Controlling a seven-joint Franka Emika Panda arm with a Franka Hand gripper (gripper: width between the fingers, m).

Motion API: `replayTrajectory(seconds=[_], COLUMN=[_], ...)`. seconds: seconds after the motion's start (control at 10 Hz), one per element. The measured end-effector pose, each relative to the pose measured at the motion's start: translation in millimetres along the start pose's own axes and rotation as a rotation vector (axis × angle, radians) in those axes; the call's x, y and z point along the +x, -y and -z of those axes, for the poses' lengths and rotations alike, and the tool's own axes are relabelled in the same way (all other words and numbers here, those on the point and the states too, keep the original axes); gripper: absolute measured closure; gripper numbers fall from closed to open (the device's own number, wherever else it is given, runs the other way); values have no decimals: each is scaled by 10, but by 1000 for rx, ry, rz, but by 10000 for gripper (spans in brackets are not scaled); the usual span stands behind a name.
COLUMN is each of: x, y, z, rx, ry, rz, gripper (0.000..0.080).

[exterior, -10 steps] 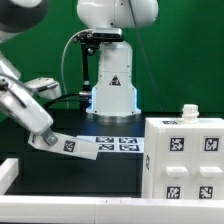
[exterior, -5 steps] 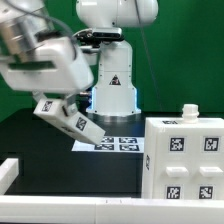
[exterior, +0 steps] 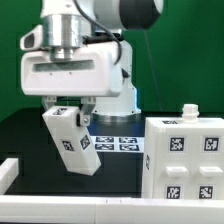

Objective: Assemble cabinet

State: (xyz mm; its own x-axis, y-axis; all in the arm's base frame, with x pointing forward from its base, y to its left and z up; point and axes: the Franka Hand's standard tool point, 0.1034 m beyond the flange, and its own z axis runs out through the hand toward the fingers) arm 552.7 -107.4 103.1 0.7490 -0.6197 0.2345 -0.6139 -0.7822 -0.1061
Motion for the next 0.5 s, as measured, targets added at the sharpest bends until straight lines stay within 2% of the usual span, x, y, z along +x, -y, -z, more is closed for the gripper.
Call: replayTrajectory(seconds=[0.1,0.2,0.4,0.5], x=[-59,-117,-115,-149], y=[84,114,118,179], z=[-35,-65,-83,-102], rx=[6,5,4,6], ry=[-103,-153,-168,-181], rz=[1,21,28,43], gripper=[239,239,239,239])
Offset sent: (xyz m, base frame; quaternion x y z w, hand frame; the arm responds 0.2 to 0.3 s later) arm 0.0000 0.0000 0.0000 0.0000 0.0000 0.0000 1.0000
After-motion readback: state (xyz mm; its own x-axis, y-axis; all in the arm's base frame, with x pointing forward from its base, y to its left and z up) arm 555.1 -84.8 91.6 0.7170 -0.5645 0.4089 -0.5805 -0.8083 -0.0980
